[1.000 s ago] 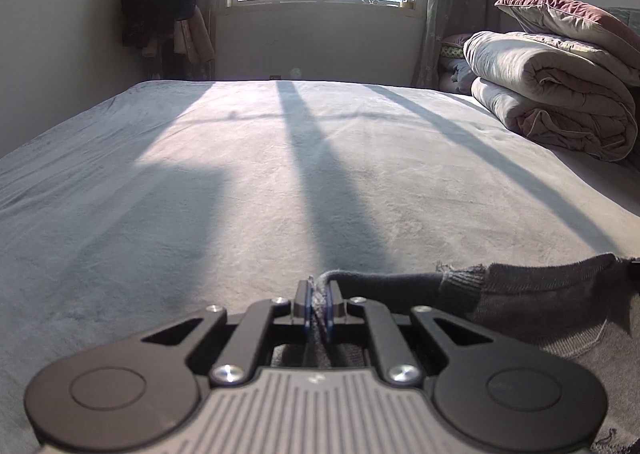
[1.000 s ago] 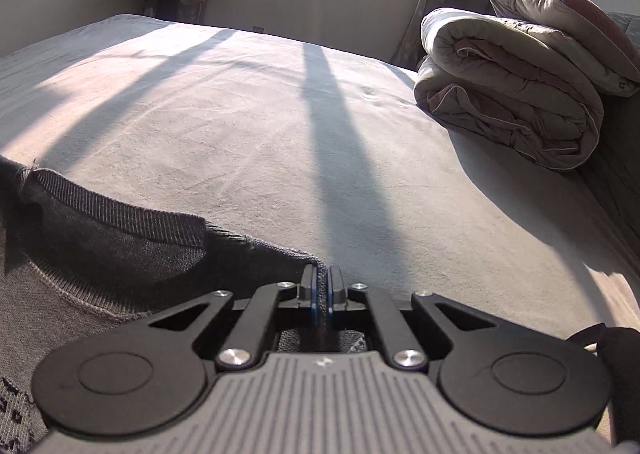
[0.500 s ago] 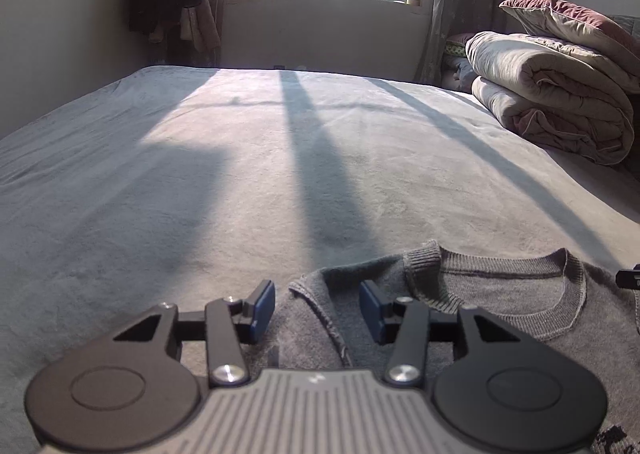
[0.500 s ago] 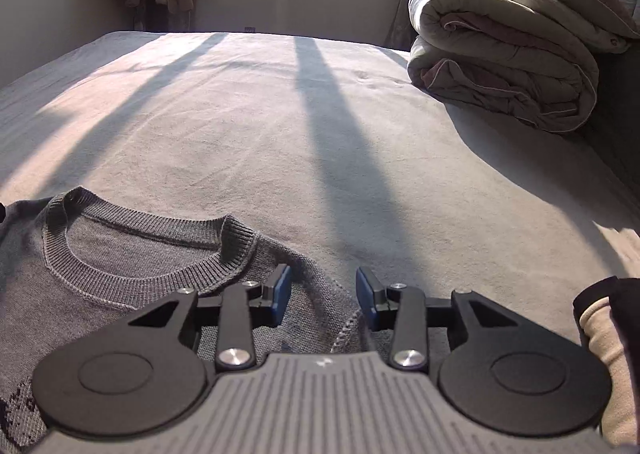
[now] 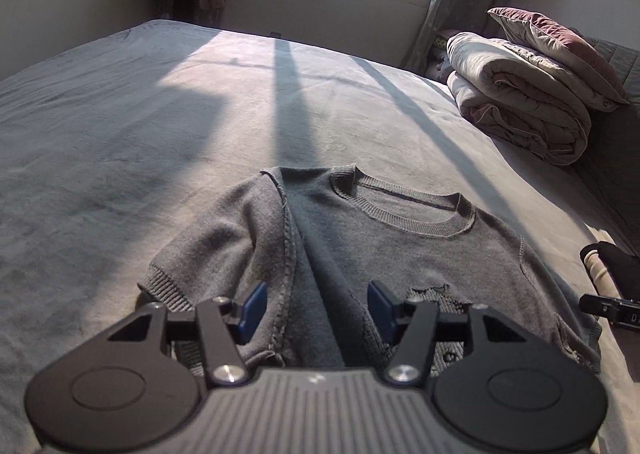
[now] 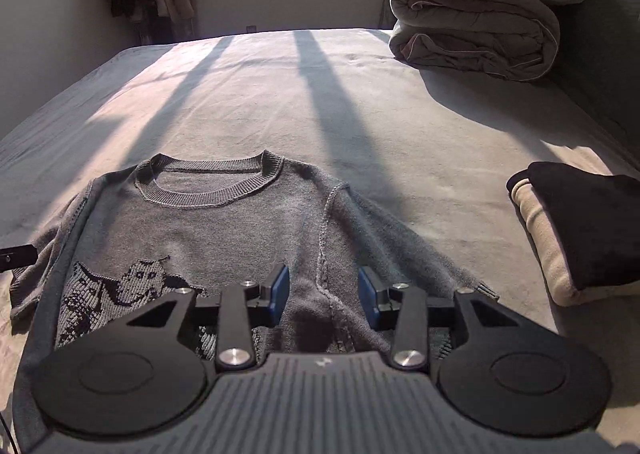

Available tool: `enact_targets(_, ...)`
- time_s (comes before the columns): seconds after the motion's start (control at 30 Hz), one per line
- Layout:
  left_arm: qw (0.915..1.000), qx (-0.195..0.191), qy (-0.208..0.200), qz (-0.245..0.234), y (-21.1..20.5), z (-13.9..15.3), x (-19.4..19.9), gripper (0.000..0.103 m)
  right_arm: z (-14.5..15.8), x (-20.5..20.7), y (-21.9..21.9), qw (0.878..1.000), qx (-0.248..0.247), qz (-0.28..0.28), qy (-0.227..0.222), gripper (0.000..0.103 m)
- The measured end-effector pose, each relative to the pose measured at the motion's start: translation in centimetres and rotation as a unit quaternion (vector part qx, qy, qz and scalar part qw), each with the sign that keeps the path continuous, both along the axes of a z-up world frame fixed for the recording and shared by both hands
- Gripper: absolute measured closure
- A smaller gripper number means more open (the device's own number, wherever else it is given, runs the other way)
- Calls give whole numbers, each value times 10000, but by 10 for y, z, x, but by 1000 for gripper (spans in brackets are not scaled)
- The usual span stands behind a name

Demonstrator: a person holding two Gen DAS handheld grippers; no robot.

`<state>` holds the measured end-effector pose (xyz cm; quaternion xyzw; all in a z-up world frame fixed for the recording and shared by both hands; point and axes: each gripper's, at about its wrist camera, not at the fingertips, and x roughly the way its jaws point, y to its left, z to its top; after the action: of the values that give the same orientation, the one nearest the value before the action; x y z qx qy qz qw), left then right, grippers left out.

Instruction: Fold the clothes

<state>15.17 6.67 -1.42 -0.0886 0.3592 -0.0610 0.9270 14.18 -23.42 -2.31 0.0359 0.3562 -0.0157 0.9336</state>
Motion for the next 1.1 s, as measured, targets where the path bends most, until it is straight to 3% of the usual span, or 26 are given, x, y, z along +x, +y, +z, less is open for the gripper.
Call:
enact_targets(0.1,9997,-11,251,69,-1,-3,-27,46,-2,-26,1,9999,124,1,55,60)
enact_targets(0.3,9958,-427,798,108,3,-21,-78,45,-13,-77,-2,9986,505,2,154,58)
enact_targets(0.43,9915,-802,1026,-38,0,-34,-103,44,-27,-102,-2,9972,709,40,221,55)
enact_targets(0.57,9820,-1450,1201,-163,-6,-50,-118,45,-45,-114,-3,9949,958,-36,326,55)
enact_targets(0.63,9803,-1561,1198,-172,-12,-52,-121,47,-51,-112,-1,9933,1071,-84,430,52)
enact_targets(0.7,9769,-1734,1206,-329,-17,-52,-119,60,-53,-108,3,9927,1157,11,351,46)
enact_targets(0.73,9734,-1869,1262,-413,-19,-53,-118,73,-55,-106,5,9920,1222,60,303,44)
enact_targets(0.77,9693,-2013,1329,-475,-20,-54,-116,78,-56,-104,6,9914,1279,75,266,41)
enact_targets(0.8,9676,-2088,1324,-508,-20,-53,-116,89,-58,-103,8,9909,1323,79,213,41)
enact_targets(0.83,9692,-2047,1265,-517,-21,-50,-116,92,-58,-100,9,9907,1351,46,151,41)
enact_targets(1.0,9780,-1821,846,-570,-10,-27,-121,95,-57,-91,0,9847,1710,-329,-104,41)
enact_targets(1.03,9787,-1817,769,-568,-4,-23,-121,96,-57,-89,-4,9824,1815,-408,-154,44)
enact_targets(1.1,9800,-1809,614,-564,7,-14,-123,96,-57,-86,-12,9777,2012,-549,-246,62)
